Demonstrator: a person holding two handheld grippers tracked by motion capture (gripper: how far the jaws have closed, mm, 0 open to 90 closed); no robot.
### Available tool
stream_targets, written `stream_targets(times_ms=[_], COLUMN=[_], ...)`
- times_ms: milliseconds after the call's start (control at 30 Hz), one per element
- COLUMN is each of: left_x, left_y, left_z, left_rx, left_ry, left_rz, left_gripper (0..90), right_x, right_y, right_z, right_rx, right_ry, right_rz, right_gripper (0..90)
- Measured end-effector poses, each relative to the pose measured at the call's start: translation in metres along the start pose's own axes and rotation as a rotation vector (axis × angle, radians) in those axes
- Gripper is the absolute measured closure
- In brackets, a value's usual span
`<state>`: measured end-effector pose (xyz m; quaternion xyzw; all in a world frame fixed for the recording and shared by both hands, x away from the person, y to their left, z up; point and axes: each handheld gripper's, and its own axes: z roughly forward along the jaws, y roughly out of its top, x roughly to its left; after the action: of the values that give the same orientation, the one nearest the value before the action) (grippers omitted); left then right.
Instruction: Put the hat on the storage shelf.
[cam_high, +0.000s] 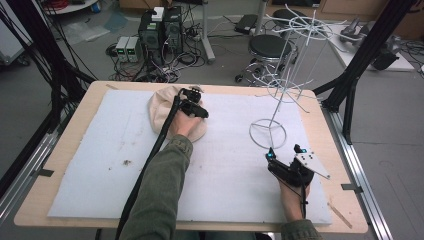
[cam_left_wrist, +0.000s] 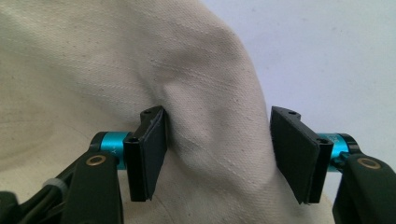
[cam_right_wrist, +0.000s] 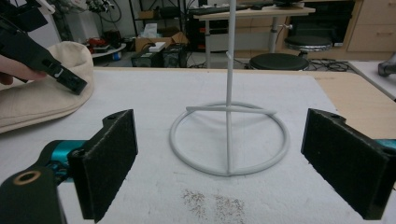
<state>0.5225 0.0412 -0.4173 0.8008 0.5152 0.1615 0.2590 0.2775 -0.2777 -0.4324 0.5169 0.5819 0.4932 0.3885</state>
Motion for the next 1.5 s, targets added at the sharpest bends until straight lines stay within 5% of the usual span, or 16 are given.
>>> stream_targets(times_ms=[200, 367, 500, 633, 767, 1167, 1500], left_x=[0.003, -0.001, 0.002, 0.001, 0.002, 0.007, 0.021], left_y=[0.000, 0.001, 0.003, 0.003, 0.002, -0.007, -0.017], left_z=[0.000, -0.002, -0.007, -0.009, -0.010, -0.019, -0.047], left_rx=[0.015, -0.018, -0.070, -0.086, -0.099, -0.130, -0.265], left_ry=[-0.054, -0.053, -0.176, -0.202, -0.231, -0.227, -0.294], left_rz=[-0.079, -0.089, -0.150, -0.130, -0.152, -0.147, -0.168], left_gripper=[50.8, 64.1, 78.6, 80.1, 81.3, 82.0, 82.2], right_x=[0.002, 0.001, 0.000, 0.000, -0.001, 0.000, 0.002], right_y=[0.000, 0.000, 0.000, 0.000, 0.000, 0.000, 0.001], right_z=[0.000, 0.000, 0.000, -0.001, -0.001, -0.001, 0.000], right_rx=[0.001, 0.001, -0.005, -0.001, 0.000, 0.000, -0.003], right_ry=[0.000, -0.005, -0.016, -0.019, -0.017, -0.014, -0.012], right_rz=[-0.006, -0.012, -0.017, -0.012, -0.014, -0.015, -0.018], right_gripper=[9.9, 9.9, 9.9, 9.9, 9.9, 9.9, 9.9])
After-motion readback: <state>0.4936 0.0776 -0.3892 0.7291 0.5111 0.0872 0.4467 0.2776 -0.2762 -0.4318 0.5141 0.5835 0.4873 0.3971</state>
